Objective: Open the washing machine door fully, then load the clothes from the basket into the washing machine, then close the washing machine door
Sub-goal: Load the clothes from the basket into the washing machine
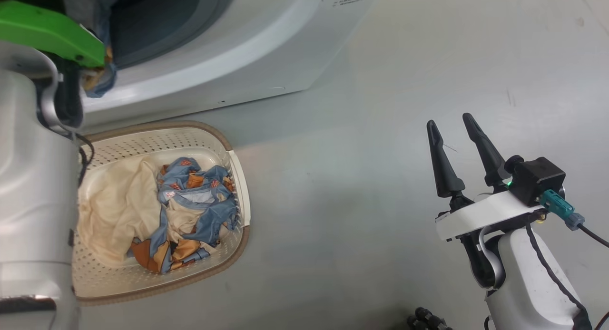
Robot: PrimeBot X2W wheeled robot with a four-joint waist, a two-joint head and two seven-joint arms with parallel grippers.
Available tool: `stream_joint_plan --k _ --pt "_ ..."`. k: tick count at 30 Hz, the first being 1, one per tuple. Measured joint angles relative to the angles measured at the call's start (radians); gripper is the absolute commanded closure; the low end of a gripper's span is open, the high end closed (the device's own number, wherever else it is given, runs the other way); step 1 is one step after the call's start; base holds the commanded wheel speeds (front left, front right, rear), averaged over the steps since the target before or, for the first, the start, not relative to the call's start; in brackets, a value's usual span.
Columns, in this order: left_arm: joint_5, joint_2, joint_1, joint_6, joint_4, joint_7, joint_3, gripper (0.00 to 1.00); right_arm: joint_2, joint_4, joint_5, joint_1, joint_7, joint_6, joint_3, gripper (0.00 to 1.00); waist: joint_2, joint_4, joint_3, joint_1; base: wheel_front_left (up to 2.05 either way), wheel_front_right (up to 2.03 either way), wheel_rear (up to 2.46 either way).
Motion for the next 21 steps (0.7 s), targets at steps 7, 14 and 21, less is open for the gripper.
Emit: stream_joint_plan --k 7,14,21 --pt "0.028 0.063 -0.086 0.013 0.05 0.002 0.015 1.0 0.003 0.001 0.004 -0.007 0.0 0.0 0.012 0.0 0.0 -0.03 0.042 0.0 0.0 0.0 0.0" --pt "0.051 0.095 -0.166 0.014 0.083 0.002 0.018 1.0 0.005 0.004 0.012 -0.021 0.0 0.0 0.035 0.0 0.0 -0.06 0.077 0.0 0.0 0.0 0.0" --pt "0.066 0.117 -0.247 0.022 0.091 -0.003 0.022 1.0 0.007 0.006 0.013 -0.021 0.0 0.0 0.041 0.0 0.0 -0.082 0.107 0.0 0.0 0.0 0.0"
